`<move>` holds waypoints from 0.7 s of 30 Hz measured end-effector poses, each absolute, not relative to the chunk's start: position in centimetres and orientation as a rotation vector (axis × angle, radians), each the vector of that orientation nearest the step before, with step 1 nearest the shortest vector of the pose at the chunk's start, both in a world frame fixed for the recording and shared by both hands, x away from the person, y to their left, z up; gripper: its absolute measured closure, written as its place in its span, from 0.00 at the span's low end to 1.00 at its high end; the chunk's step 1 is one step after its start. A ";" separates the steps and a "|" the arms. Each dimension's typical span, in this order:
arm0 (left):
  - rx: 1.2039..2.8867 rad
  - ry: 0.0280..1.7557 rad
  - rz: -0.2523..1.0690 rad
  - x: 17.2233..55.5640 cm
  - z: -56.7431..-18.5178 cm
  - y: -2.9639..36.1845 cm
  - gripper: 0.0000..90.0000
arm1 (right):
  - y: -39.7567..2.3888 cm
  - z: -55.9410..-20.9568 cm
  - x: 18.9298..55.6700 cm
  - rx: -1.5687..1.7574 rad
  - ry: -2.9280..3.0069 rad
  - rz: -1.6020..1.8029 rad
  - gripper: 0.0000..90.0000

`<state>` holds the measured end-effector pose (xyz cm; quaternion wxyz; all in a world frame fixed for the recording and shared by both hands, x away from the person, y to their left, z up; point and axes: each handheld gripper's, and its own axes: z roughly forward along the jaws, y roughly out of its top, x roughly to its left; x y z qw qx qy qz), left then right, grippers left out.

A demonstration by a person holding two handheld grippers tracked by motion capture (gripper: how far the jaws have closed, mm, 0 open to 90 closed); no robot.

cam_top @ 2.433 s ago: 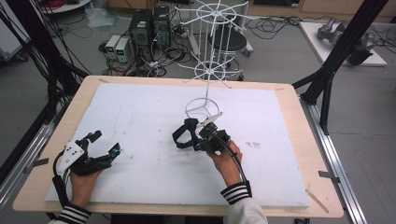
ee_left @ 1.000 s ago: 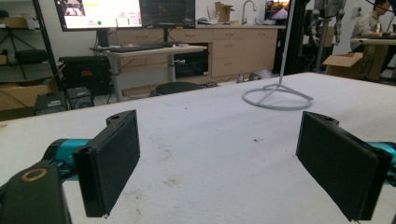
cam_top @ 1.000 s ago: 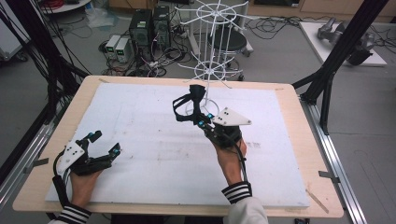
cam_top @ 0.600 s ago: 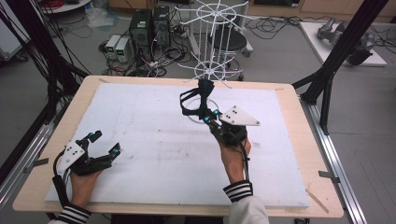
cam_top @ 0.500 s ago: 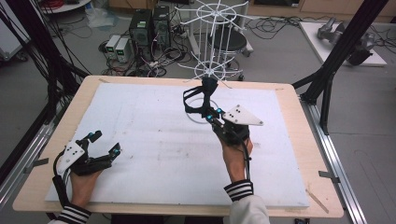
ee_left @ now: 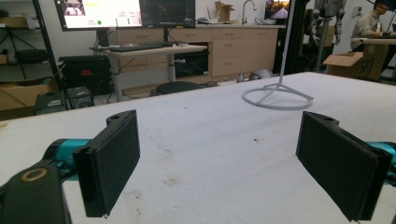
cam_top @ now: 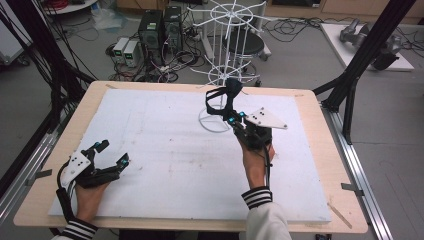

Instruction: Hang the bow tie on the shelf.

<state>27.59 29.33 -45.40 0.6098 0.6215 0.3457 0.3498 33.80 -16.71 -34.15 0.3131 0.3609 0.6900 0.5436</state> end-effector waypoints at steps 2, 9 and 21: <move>1.435 0.798 0.808 27.6 -45.4 29.3 0.15 | -16.7 -34.4 34.2 0.967 1.824 1.428 0.93; 1.433 0.799 0.807 27.6 -45.4 29.3 0.15 | -16.8 -34.9 34.9 0.994 1.834 1.413 0.93; 1.435 0.798 0.807 27.6 -45.4 29.4 0.15 | -16.9 -35.3 35.5 1.020 1.839 1.405 0.91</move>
